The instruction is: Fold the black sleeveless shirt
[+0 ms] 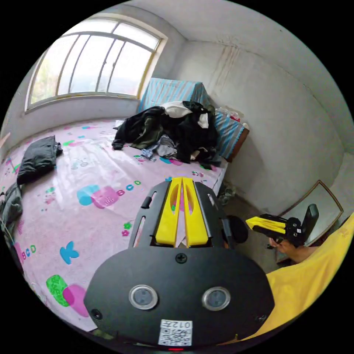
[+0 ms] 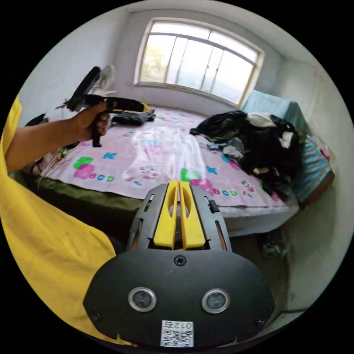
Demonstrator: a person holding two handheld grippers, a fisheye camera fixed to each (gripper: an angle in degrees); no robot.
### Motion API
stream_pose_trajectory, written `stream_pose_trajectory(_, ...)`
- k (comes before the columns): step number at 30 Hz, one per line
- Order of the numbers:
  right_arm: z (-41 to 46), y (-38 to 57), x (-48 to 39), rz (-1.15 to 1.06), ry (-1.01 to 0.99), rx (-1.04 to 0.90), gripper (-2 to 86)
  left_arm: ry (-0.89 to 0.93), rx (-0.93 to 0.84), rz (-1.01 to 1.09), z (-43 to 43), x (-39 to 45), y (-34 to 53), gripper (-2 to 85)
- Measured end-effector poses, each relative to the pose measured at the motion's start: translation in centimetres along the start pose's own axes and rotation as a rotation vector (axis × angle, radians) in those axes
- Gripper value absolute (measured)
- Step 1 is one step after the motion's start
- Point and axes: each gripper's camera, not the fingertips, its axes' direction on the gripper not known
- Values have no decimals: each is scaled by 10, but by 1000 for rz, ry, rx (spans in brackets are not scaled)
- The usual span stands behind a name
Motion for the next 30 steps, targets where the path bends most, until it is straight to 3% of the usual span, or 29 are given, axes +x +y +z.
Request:
stream_pose_trajectory(5, 33, 11, 134, 189, -19, -143, -1, 302, -170, -71, 230, 35, -130, 3)
stream_pose_trajectory(8, 42, 1, 214, 267, -61, -148, -1, 445, -244, -53, 323, 74, -199, 4)
stream_pose_trajectory(17, 88, -44, 436, 287, -16, -70, 1, 385, -340, -121, 501, 126, -375, 5)
stream_pose_trajectory(25, 162, -120, 656, 69, -10, 52, 12, 91, -248, -327, 611, 171, -504, 3)
stream_pose_trajectory(28, 161, -164, 746, 39, 68, 136, 21, 111, -189, -471, 657, 209, -546, 4)
stream_pose_trajectory(30, 154, -192, 799, 38, 155, 201, 29, 118, -211, -460, 686, 240, -578, 4)
